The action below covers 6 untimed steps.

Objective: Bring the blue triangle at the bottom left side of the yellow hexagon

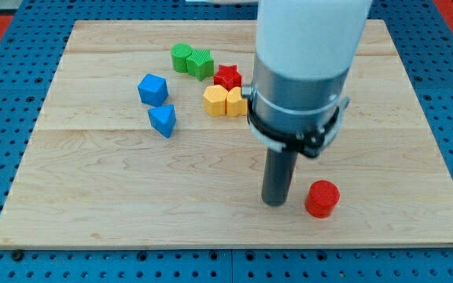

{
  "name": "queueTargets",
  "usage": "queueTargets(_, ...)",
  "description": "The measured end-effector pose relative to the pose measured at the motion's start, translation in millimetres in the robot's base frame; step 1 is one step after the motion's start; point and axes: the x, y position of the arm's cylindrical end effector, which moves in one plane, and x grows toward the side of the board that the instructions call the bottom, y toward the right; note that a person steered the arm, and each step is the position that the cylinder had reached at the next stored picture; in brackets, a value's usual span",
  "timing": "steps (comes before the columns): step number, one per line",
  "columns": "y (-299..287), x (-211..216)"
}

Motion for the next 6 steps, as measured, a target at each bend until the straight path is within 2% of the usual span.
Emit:
queueTargets(1, 43.9, 13.9)
queueTargets(3, 54.3, -10.2)
queueTargets(4, 5.8, -65.9)
queueTargets(5, -72.8, -101.9)
queueTargets(6, -165.4, -101.9)
